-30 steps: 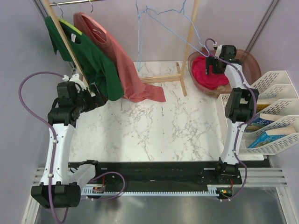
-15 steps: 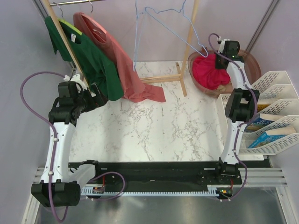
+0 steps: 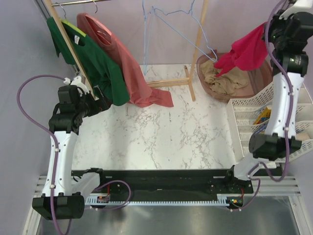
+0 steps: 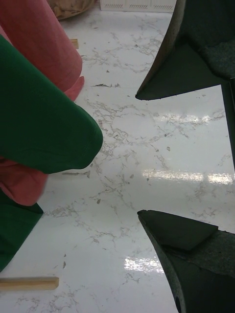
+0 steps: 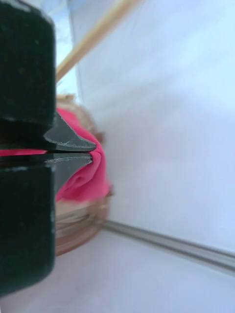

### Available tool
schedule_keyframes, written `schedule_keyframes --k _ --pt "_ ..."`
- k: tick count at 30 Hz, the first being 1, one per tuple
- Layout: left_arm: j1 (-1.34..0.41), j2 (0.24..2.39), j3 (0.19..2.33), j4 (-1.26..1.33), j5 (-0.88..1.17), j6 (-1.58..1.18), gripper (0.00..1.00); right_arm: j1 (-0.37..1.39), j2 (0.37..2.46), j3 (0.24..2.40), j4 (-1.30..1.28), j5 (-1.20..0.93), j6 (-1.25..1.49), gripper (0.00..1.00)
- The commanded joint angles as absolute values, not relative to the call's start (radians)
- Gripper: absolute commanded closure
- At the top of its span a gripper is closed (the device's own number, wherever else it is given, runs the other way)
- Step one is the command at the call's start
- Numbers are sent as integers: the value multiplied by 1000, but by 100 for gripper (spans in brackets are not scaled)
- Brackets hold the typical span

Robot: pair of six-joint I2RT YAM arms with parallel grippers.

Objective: Place the t-shirt on the hanger
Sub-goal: Pick up the T-shirt and place it in the bin, then place the T-shirt at the center of the board.

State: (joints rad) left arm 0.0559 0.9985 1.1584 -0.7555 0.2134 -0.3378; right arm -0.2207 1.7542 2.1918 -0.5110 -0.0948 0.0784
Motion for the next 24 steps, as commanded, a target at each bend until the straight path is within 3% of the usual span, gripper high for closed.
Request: schedule_keyframes --k 1,7,12,14,19,24 --pt "63 973 1209 -706 221 -379 1 -207 1567 2181 -407 -181 167 100" --pt "61 966 1226 -695 215 -400 1 -207 1353 2091 -361 -222 186 100" --pt "61 959 1242 -692 218 -416 1 -207 1209 1933 -393 -376 195 100" --pt "61 950 1247 -692 219 -411 1 -207 1132 1802 -429 -449 186 100" --pt "61 910 1252 -680 239 -414 1 -201 981 1531 -417 -869 241 100" --pt "61 904 1270 -684 307 -407 1 -27 934 1396 -383 -986 310 100"
